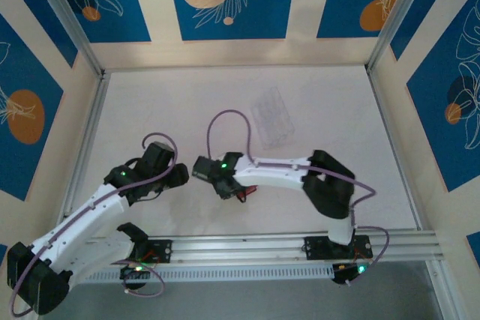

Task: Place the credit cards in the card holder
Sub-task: Turn over the card holder at the center of the table.

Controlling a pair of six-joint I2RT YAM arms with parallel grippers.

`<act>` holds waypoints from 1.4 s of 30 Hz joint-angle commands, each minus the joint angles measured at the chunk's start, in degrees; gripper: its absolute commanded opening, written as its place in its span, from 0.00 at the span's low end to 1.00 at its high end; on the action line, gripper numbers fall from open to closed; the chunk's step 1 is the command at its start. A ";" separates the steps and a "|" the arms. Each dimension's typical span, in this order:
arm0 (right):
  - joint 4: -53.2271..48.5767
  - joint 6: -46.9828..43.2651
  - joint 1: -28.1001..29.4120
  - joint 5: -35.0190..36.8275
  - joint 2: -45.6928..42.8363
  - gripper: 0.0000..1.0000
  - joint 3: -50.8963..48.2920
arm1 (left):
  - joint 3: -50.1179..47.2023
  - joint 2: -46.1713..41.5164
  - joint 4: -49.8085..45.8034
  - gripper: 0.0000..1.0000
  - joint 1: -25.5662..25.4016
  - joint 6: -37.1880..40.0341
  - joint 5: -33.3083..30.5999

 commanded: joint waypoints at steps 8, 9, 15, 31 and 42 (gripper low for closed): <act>5.70 -7.35 -18.02 -14.59 -17.65 0.33 -12.00 | 12.78 22.66 13.75 0.30 -6.21 7.25 14.13; 6.14 -8.14 -19.19 -15.54 -17.88 0.34 -12.94 | 14.21 25.59 15.11 0.28 -6.84 7.27 15.76; 12.03 -10.61 -25.60 -23.15 -17.15 0.36 -18.30 | 22.34 40.54 19.11 0.18 -9.60 7.27 20.20; 17.49 -12.22 -29.82 -28.62 -11.64 0.24 -20.17 | 25.53 53.10 20.37 0.14 -11.48 7.21 20.97; 18.47 -12.34 -30.18 -31.67 -11.25 0.06 -20.35 | 23.25 53.71 21.99 0.13 -12.06 6.30 20.38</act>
